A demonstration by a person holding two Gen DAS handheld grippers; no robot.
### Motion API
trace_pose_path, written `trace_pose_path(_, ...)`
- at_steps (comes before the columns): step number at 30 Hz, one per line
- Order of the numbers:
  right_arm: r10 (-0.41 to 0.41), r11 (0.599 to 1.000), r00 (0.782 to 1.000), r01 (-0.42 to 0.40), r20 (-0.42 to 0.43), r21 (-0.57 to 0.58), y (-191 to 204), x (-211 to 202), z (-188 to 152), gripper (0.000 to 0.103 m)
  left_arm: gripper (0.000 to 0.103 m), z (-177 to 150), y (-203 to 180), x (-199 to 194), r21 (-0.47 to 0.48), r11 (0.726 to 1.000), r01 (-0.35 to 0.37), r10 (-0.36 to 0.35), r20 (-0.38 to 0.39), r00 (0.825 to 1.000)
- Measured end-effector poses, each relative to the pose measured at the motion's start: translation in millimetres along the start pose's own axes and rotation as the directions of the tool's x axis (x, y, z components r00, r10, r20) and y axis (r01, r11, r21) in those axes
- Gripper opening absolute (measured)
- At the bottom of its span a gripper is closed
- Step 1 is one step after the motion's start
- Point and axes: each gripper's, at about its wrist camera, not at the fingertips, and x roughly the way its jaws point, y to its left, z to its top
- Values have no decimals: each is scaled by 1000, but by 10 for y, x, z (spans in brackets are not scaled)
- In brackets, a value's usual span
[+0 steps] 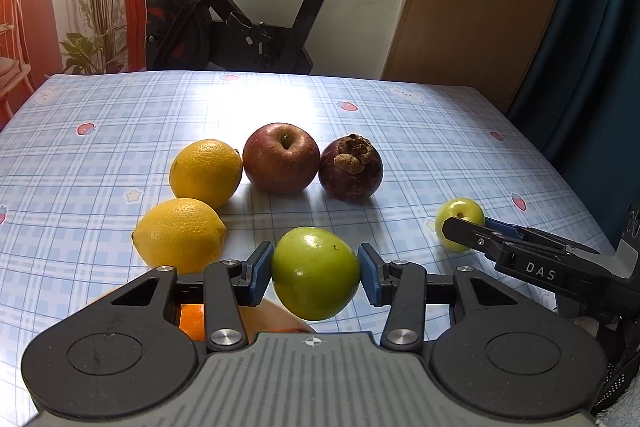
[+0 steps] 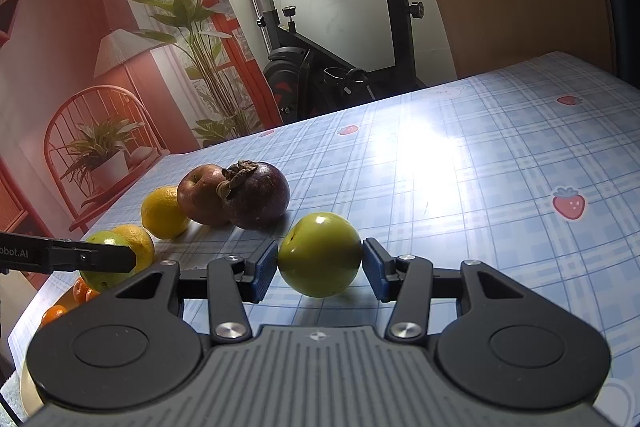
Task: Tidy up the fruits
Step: 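Carry the green apple in the left gripper to the plate while the right gripper carries its apple there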
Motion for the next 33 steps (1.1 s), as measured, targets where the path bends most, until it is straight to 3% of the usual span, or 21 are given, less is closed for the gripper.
trace_pose_path(14,-14,996,1000,13,-9,-91,203,-23,-59,50,48,-133,365,-547,-101,994,-30,33,23,999)
trace_pose_path(24,137,978,989,-144,-55,-153,818,-153,-123,49,48,-437,751,-1047,-152,985,-76,82,38,996)
trace_pose_path(28,184,966,977,-201,-111,-162,1077,-78,-86,49,48,-499,845,-1068,-162,984,-77,86,52,995)
trace_pose_path(33,185,946,968,-222,-167,-237,1333,16,-102,49,48,-511,994,-973,-174,983,-65,78,69,995)
